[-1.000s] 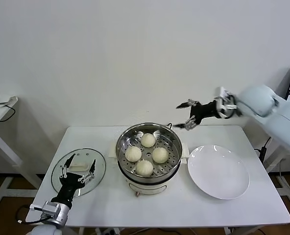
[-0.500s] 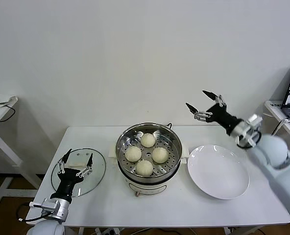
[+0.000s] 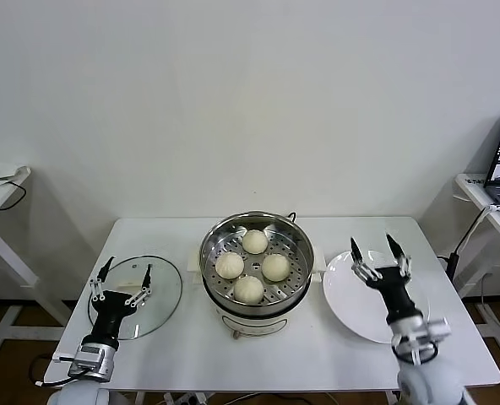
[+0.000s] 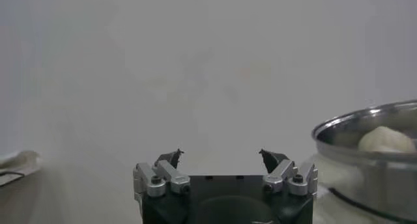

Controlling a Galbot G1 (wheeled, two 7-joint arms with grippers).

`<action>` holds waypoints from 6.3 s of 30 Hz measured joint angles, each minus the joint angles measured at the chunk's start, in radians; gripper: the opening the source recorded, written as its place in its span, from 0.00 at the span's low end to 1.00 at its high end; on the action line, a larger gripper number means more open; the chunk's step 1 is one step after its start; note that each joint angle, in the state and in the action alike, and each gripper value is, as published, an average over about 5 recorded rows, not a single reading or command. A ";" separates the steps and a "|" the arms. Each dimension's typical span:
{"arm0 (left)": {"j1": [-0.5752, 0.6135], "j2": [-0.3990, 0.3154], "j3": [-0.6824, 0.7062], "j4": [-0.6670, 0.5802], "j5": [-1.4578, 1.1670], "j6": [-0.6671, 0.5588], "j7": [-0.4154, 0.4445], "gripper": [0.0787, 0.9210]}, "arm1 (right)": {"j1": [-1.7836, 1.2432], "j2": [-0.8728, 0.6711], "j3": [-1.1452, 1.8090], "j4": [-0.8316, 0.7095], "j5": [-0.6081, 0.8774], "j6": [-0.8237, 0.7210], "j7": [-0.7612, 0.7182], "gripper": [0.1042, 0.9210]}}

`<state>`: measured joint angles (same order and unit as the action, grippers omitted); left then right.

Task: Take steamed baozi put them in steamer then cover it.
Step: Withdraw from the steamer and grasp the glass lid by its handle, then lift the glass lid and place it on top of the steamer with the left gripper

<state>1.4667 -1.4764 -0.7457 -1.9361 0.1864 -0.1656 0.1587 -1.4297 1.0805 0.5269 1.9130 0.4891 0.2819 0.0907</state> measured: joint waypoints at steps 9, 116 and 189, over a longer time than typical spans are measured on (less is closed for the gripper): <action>0.003 0.023 -0.039 0.090 0.386 -0.109 -0.104 0.88 | -0.050 0.102 0.033 -0.004 -0.047 0.064 0.044 0.88; -0.117 0.209 0.115 -0.121 1.122 0.339 -0.075 0.13 | -0.058 0.182 0.023 -0.078 -0.146 0.160 0.067 0.88; -0.490 -0.110 0.856 0.195 1.551 0.765 0.152 0.13 | -0.118 0.259 0.145 -0.108 -0.244 0.175 0.067 0.88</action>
<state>0.9770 -1.5862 0.1106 -1.7414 1.7373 0.5996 0.3102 -1.5477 1.3400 0.6715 1.8048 0.2454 0.4568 0.1581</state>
